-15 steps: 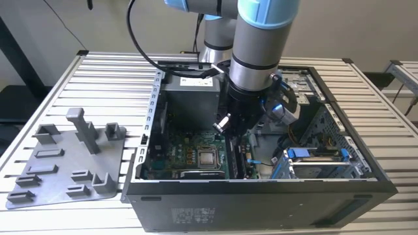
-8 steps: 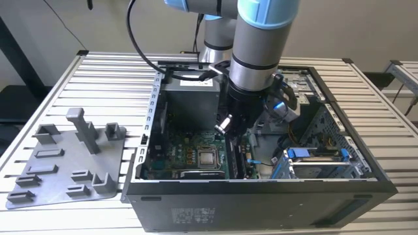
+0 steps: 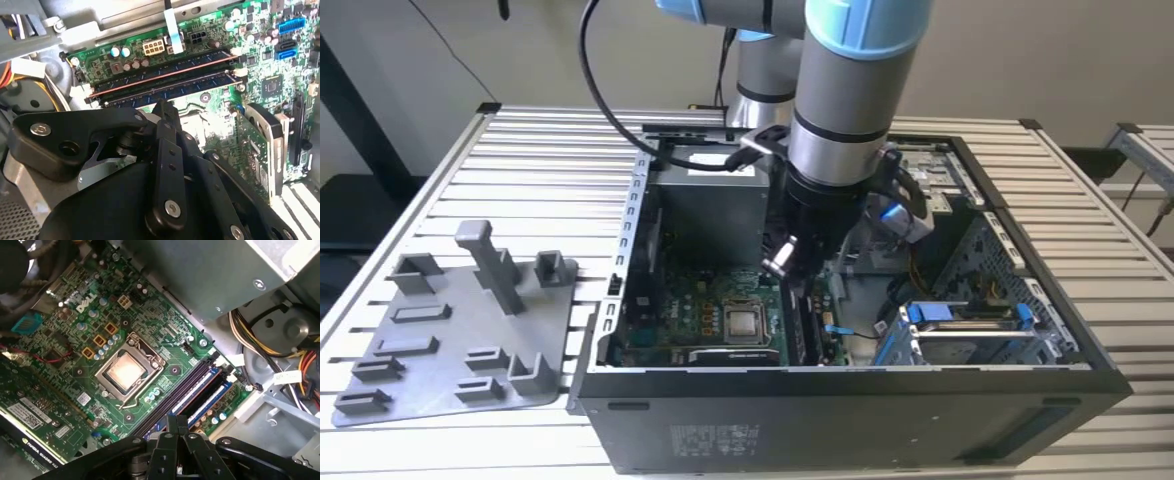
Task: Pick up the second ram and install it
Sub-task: 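Press down the second ram until it locks into place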
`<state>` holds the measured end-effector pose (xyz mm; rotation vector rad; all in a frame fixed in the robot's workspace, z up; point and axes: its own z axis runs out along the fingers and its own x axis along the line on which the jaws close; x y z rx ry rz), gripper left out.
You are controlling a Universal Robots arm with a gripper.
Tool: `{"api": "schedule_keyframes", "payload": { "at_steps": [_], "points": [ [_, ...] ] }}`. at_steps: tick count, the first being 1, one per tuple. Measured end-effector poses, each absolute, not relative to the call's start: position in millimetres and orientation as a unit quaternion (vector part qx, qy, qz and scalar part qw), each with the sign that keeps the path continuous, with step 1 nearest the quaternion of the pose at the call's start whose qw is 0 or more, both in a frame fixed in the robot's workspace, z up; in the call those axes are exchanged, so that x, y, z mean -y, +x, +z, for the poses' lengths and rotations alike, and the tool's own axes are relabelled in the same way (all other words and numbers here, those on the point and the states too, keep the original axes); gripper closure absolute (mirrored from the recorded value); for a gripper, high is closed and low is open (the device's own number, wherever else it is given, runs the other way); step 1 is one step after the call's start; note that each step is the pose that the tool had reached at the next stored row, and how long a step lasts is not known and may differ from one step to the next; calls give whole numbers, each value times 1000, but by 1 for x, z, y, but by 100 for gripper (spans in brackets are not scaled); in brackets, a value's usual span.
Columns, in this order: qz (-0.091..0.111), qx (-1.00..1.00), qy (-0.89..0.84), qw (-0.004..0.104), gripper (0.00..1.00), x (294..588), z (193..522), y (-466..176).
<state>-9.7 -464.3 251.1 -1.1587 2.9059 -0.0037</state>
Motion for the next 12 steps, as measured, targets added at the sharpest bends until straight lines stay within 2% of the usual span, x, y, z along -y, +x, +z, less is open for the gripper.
{"api": "schedule_keyframes", "payload": {
  "at_steps": [12],
  "points": [
    [-1,-903,-430,7,89,464,251,-10]
  ]
}}
